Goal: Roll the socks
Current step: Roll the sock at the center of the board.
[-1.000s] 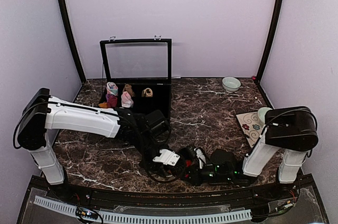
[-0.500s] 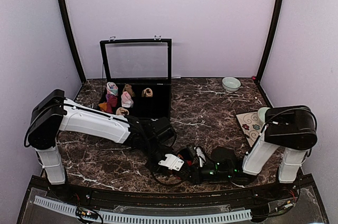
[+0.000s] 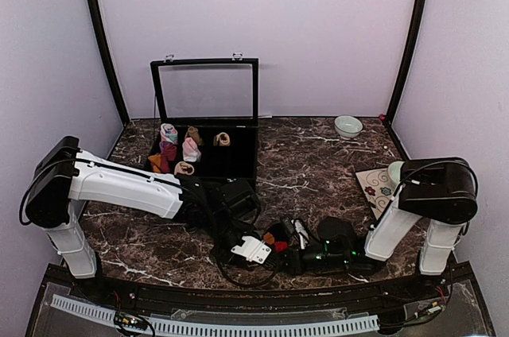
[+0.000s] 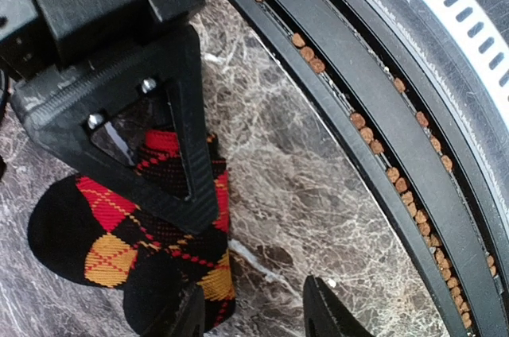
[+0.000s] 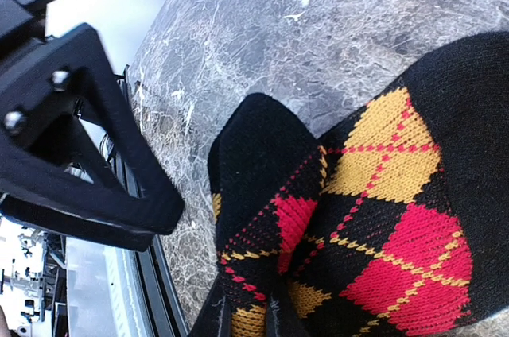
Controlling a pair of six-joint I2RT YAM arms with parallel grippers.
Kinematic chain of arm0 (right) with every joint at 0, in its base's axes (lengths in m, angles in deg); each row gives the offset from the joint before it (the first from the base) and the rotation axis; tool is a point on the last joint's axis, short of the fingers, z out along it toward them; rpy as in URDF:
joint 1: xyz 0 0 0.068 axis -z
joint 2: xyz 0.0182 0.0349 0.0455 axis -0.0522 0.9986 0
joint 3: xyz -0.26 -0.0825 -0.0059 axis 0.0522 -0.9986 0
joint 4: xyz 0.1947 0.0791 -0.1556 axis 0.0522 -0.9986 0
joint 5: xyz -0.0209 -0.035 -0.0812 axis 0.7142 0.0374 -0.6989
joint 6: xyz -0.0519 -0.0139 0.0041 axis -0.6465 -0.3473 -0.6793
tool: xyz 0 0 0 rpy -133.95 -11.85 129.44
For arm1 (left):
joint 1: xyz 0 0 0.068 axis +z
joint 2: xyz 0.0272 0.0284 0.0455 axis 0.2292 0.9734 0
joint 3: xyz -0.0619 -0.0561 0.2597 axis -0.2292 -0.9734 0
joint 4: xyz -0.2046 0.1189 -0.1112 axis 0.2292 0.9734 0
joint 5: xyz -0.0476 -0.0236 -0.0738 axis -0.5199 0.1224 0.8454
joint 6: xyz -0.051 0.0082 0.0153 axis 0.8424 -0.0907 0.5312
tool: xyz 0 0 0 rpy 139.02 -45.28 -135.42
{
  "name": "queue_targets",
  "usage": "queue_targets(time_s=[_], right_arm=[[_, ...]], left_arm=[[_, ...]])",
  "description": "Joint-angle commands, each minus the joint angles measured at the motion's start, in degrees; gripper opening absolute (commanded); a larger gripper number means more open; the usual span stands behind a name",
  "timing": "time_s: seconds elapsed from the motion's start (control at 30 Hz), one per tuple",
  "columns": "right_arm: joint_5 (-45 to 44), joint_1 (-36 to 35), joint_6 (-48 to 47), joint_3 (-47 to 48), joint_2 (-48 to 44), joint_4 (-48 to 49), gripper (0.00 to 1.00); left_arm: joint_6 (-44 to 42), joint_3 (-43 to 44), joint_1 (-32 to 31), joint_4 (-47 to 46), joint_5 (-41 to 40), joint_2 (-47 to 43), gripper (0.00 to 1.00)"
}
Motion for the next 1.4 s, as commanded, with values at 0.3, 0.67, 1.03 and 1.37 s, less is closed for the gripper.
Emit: queue_targets(time_s=[0.3, 0.67, 1.03, 1.37], right_arm=[[1.0, 1.27, 0.74, -2.63, 6.09, -18.09, 0.0], [2.58, 2.0, 0.75, -1.53, 7.57, -18.32, 0.0], [3.49, 2.83, 0.74, -1.63, 8.28, -17.93, 0.0], [3.48, 3.64, 1.78, -2.06, 7.63, -17.1, 0.0]], left_arm=[[-1.16, -1.38, -0.3, -6.65, -4.86, 3.38, 0.44], [0.5, -1.65, -0.38, -9.85, -5.76, 2.16, 0.45], [0.48, -2.0, -1.16, -9.75, -5.51, 0.35, 0.47], [-0.94, -2.63, -1.75, -9.65, -6.37, 3.21, 0.43]])
